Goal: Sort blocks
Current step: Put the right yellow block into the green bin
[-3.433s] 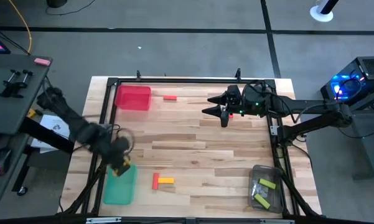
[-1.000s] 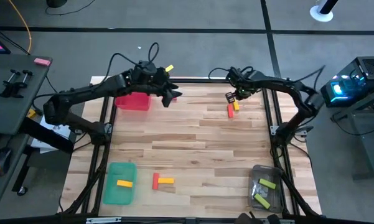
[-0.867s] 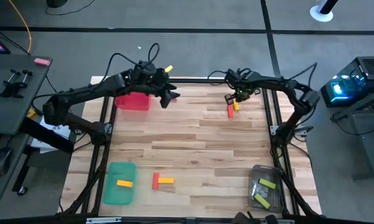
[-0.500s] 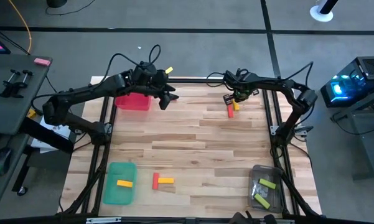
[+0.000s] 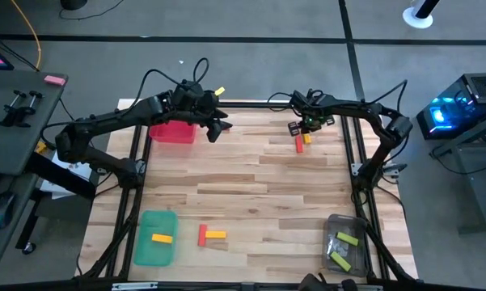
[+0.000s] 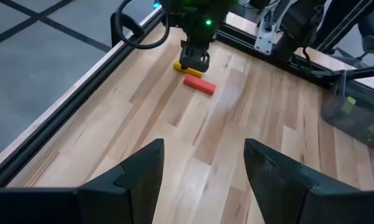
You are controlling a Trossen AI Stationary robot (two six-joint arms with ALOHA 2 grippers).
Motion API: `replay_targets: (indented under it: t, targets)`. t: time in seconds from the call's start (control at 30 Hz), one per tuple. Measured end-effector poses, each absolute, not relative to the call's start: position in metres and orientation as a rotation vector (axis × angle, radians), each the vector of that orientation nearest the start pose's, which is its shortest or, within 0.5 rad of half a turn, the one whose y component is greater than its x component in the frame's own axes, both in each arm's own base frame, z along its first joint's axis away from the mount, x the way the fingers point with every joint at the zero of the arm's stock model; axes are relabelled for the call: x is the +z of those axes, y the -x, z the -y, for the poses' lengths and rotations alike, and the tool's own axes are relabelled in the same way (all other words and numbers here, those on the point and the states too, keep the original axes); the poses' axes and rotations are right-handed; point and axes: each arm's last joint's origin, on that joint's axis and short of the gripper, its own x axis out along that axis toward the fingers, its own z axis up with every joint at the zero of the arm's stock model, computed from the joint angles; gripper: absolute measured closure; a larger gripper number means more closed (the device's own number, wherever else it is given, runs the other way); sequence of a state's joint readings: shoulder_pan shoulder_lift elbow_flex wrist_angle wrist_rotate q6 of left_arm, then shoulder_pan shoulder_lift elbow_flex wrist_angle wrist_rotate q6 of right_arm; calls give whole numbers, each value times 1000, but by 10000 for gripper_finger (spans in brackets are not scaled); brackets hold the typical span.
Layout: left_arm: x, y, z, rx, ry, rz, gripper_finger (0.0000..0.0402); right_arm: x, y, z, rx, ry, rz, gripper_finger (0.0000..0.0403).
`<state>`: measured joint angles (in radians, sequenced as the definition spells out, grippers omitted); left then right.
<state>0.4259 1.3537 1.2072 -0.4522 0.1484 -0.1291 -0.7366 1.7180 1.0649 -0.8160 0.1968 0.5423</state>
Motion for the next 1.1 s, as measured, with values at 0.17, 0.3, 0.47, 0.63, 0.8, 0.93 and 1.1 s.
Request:
replay_targets:
  t: [0.17,0.3,0.47,0.63,0.8,0.93,1.1]
  targets:
    - [331,-269,-118,308,294,-559,195,168,-214,211,-1179,-818,-1228,282]
    - [330,-269,-118,308,295,-559,195,167,-210,216,-1208,-860,-1208,247]
    - [330,-269,-118,309,295,-560,195,151,-210,219,-1187,-927,-1260,243]
    - [330,-269,-118,310,294,-559,195,135,-212,220,-1184,-960,-1329,258]
    - [330,-269,-118,311,294,-560,195,131,-215,221,-1140,-944,-1346,330]
    - [330,-269,-118,311,294,-559,195,131,-214,222,-1108,-923,-1359,392]
    - [332,-270,-118,310,291,-546,195,136,-213,221,-1091,-896,-1345,400]
